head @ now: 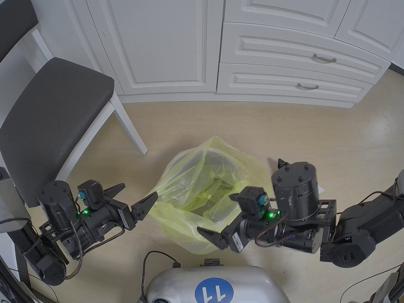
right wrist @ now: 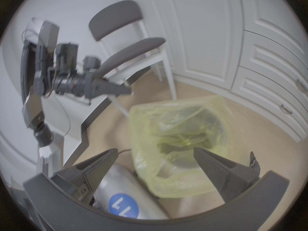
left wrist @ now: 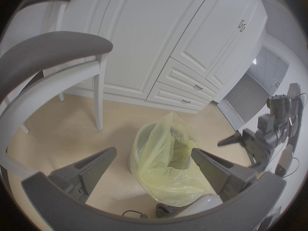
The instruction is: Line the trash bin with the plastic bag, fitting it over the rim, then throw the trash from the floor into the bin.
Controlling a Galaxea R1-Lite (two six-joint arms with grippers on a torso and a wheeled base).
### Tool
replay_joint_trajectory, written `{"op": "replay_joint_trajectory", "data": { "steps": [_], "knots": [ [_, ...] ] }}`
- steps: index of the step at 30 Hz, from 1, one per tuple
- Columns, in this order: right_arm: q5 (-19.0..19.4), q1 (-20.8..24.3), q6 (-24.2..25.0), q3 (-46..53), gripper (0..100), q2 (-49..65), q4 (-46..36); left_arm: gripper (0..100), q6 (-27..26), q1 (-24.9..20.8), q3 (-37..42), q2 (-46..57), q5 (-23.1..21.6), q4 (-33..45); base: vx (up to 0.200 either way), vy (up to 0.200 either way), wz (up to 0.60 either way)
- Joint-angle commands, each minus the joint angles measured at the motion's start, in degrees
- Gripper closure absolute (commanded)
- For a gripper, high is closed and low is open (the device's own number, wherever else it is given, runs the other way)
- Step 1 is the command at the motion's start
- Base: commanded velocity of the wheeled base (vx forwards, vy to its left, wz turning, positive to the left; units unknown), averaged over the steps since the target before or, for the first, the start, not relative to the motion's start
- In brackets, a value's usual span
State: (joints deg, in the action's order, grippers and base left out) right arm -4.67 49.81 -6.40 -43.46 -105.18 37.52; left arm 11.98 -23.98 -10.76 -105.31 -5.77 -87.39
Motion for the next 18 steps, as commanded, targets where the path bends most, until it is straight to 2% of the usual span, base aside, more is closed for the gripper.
{"op": "replay_joint_trajectory", "data": {
  "steps": [1, 5, 16, 18],
  "knots": [
    [0.27, -7.27, 2.01, 4.26, 0, -3.28, 9.15, 0, -0.47, -3.0, -4.88, -8.68, 2.87, 0.21, 0.0, 0.0, 0.0],
    [-1.04, -11.84, 1.04, 4.44, 0, -6.7, 16.18, 0, -0.47, -2.39, -9.19, -16.06, 3.39, -0.23, 0.0, 0.0, 0.0],
    [-0.96, -18.35, 1.04, -0.13, 0, -10.13, 16.97, 0, -1.61, -1.51, -15.16, -20.37, 1.64, 0.65, 0.0, 0.0, 0.0],
    [-0.96, -19.4, 1.13, -0.75, 0, -10.84, 17.06, 0, -2.75, -0.02, -16.92, -21.16, 1.72, 1.09, 0.0, 0.0, 0.0]
  ]
}}
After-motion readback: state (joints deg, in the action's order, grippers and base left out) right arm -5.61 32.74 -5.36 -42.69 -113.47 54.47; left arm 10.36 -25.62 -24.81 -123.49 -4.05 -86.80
